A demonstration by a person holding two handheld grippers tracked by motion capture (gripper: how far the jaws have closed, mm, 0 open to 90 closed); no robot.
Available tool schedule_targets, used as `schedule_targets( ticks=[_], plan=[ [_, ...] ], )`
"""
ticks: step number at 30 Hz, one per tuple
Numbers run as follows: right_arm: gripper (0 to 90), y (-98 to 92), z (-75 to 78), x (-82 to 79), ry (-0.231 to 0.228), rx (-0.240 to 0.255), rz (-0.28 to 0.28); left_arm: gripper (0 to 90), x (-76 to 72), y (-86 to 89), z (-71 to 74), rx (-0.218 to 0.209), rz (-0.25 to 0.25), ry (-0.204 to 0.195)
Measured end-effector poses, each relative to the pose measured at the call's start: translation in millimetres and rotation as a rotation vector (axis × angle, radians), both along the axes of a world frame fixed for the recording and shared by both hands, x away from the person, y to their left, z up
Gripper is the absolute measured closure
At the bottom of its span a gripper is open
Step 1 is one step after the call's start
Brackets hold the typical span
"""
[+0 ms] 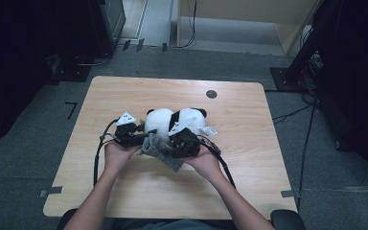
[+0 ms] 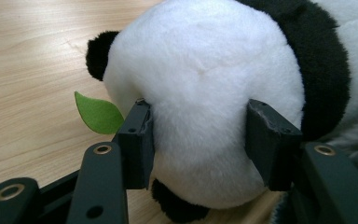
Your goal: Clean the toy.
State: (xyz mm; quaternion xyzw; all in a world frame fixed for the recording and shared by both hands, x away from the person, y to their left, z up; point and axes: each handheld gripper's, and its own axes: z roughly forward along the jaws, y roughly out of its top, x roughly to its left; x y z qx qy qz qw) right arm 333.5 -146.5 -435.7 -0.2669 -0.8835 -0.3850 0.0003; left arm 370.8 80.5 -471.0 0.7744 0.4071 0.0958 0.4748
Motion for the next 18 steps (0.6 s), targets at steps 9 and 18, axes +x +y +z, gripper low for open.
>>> schedule_targets(
  ticks=[9, 18],
  plan=[
    [76.4, 10.2, -11.0, 19.1, -0.001, -0.023, -0.049, 46.8, 0.4, 0.3, -0.1, 0.007, -0.001, -0.002],
    [76.4, -5.6, -6.0, 15.9, -0.012, -0.040, -0.069, 46.6, 0.1, -0.6, 0.5, 0.020, -0.004, -0.014]
  ],
)
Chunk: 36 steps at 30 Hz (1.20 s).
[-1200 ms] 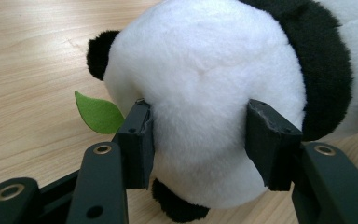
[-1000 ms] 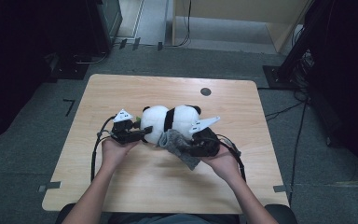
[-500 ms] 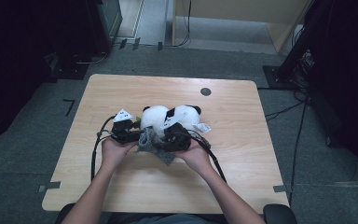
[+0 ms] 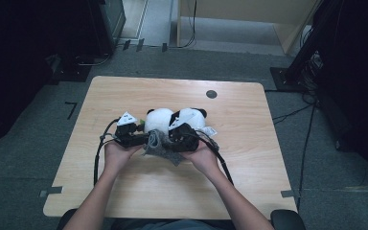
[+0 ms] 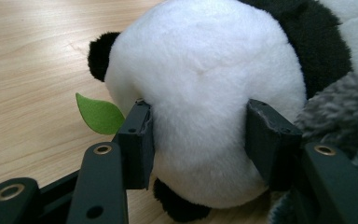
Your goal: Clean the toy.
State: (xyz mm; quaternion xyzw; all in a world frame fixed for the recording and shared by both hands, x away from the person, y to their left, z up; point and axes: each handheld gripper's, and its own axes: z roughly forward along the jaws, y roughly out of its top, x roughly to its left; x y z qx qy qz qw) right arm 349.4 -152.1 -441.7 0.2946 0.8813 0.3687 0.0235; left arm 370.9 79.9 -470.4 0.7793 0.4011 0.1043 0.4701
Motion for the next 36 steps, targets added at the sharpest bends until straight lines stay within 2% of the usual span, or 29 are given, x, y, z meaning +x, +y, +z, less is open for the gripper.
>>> schedule_targets(
  ticks=[12, 18, 29, 36],
  plan=[
    [76.3, -39.4, 10.1, -12.9, -0.008, -0.011, -0.028, 46.6, -0.1, -0.1, -0.1, -0.003, 0.000, -0.001],
    [76.1, -66.5, 12.4, -20.4, -0.012, -0.010, -0.048, 46.7, -0.1, -0.4, -0.2, -0.006, 0.000, -0.002],
    [75.3, -115.0, 16.8, -26.2, -0.023, 0.015, -0.138, 46.3, -0.4, -0.8, -1.3, -0.001, 0.003, -0.012],
    [75.5, -145.9, 14.7, -21.6, -0.032, 0.028, -0.244, 46.2, -0.7, -0.5, -1.9, -0.003, 0.004, -0.013]
  ],
)
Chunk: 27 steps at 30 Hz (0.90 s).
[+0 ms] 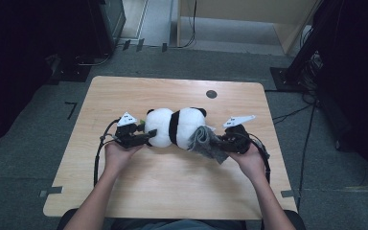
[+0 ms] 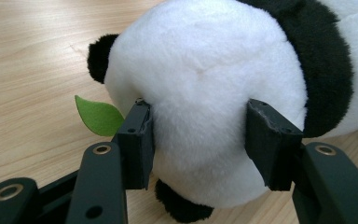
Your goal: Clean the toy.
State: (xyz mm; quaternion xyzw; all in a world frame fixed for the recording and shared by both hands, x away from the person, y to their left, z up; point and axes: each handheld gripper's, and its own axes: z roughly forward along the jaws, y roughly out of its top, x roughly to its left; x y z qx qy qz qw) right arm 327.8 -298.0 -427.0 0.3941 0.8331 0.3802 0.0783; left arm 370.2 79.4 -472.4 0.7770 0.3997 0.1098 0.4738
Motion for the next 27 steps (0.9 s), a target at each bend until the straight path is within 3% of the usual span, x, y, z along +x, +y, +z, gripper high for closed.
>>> schedule_targets(
  ticks=[10, 20, 27],
  plan=[
    [75.6, -24.3, -4.3, 13.4, -0.013, 0.023, -0.097, 45.8, -0.5, 1.1, -0.9, -0.012, 0.000, 0.002],
    [75.9, -48.3, -8.2, 26.6, -0.029, 0.012, -0.200, 45.4, -0.3, 1.4, -1.1, -0.013, -0.001, 0.001],
    [75.8, -61.8, -23.0, 43.2, -0.018, 0.019, -0.280, 45.3, -0.4, 1.1, -1.3, -0.013, 0.000, -0.002]
  ],
)
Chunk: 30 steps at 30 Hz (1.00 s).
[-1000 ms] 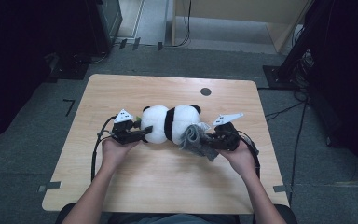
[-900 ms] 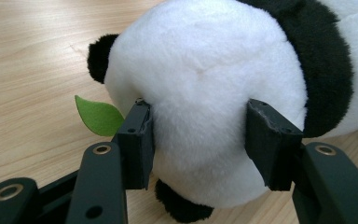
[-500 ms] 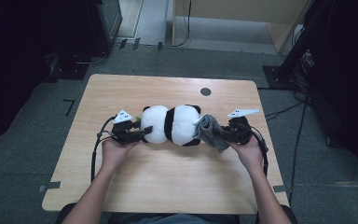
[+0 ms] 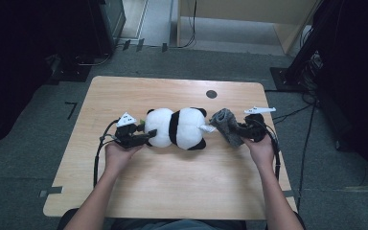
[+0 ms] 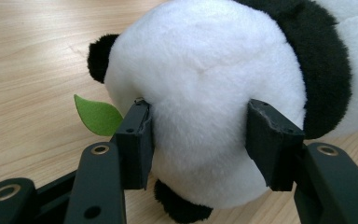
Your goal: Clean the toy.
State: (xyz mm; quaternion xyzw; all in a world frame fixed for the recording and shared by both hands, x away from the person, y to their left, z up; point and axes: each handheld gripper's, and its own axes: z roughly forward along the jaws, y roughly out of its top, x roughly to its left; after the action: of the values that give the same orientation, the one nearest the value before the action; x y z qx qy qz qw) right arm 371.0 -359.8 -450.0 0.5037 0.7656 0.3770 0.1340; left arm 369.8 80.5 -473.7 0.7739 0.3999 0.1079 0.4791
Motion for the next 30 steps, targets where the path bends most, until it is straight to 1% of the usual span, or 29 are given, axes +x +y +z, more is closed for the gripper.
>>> schedule_targets(
  ticks=[4, 7, 10, 11, 12, 13, 16, 17, 19, 21, 23, 26, 30],
  plan=[
    [75.7, -0.4, -9.3, 8.5, -0.028, -0.016, -0.029, 45.2, 0.0, -0.1, -0.1, 0.000, 0.001, -0.002],
    [75.4, -1.3, -15.8, 12.5, -0.039, -0.012, -0.052, 45.2, 0.1, 0.2, -0.2, 0.000, -0.001, -0.002],
    [75.1, -1.3, -22.1, 14.8, -0.060, -0.039, -0.074, 45.1, 0.1, 0.1, -0.3, 0.000, 0.000, -0.002],
    [75.1, -0.9, -24.2, 15.8, -0.055, -0.055, -0.082, 45.1, 0.0, 0.0, -0.3, 0.000, 0.001, -0.003],
    [75.1, -0.9, -24.2, 15.8, -0.055, -0.055, -0.082, 45.1, 0.0, 0.0, -0.3, 0.000, 0.001, -0.003],
    [74.6, -1.0, -27.3, 17.0, -0.057, -0.073, -0.104, 45.1, 0.1, 0.0, -0.4, 0.000, 0.001, -0.004],
    [72.5, -4.1, -33.1, 19.1, -0.074, -0.050, -0.128, 45.0, 0.0, -0.3, -0.5, 0.000, 0.003, -0.006],
    [72.5, -5.2, -35.9, 20.2, -0.081, -0.031, -0.126, 45.0, 0.0, -0.2, -0.5, 0.001, 0.002, -0.006],
    [71.1, -5.6, -39.4, 20.2, -0.110, -0.034, -0.132, 45.0, 0.2, 0.0, -0.7, -0.001, 0.002, -0.006],
    [67.5, -6.2, -42.5, 19.6, -0.139, -0.037, -0.156, 44.9, 0.2, 0.2, -1.0, -0.002, 0.002, -0.006],
    [61.6, -7.0, -45.6, 19.8, -0.147, -0.057, -0.173, 44.8, 0.1, 0.3, -1.0, -0.001, 0.001, -0.007],
    [56.2, -9.1, -47.1, 19.2, -0.156, -0.045, -0.176, 44.5, 0.2, 0.3, -1.1, -0.001, 0.002, -0.007],
    [45.2, -11.0, -44.6, 17.3, -0.191, -0.015, -0.180, 43.6, 0.5, 0.5, -1.3, -0.002, 0.002, -0.007]
  ],
)
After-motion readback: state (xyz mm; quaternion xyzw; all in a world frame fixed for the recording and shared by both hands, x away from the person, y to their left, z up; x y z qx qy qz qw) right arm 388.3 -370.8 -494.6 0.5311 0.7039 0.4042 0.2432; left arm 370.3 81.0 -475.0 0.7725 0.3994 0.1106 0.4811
